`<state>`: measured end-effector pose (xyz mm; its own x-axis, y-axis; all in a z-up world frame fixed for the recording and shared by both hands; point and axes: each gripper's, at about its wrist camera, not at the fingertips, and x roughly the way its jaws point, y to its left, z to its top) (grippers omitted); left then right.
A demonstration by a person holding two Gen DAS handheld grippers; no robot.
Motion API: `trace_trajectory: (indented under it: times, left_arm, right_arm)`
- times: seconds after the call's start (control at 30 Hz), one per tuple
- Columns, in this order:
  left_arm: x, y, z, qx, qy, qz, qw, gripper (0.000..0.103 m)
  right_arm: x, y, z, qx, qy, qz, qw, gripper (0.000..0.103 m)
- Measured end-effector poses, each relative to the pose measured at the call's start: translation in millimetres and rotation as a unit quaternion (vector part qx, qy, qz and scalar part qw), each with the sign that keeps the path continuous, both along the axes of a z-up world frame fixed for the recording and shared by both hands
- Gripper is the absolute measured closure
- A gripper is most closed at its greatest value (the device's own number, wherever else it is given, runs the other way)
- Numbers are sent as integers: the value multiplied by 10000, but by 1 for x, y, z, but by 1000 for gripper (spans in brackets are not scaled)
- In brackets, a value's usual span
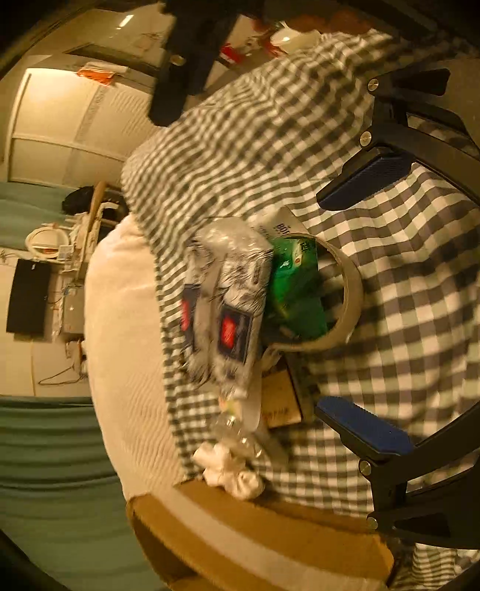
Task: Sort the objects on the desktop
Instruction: 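Move the left tool back to the bed and grasp the tape roll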
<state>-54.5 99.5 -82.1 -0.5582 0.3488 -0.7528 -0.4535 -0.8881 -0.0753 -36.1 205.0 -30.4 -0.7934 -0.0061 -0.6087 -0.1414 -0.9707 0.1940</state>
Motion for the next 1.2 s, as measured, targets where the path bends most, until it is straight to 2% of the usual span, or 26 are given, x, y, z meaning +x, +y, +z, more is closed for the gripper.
trace_trajectory:
  times: [0.27,0.3,0.33,0.6,0.83,1.2]
  left_arm:
    - [-28,14,-30,-100,-547,-205,9982,2]
    - [-31,14,-33,-29,-601,-222,9979,16]
    - [-34,12,-35,32,-678,-261,9974,23]
    - [-16,-13,-18,442,-323,-332,9979,23]
    - [-13,-35,-18,770,-694,-424,9937,23]
    - [-15,-44,-18,720,-914,-572,9916,20]
  right_arm:
    - [-7,11,-17,-177,-207,-147,9995,0]
    - [-7,10,-18,-164,-237,-151,9995,0]
    - [-8,9,-19,-131,-272,-155,9994,0]
    - [-17,-7,-36,-163,-554,-113,9983,0]
    - [-27,-23,-47,-187,-810,-169,9964,0]
    - [-31,-26,-52,-46,-953,-271,9951,0]
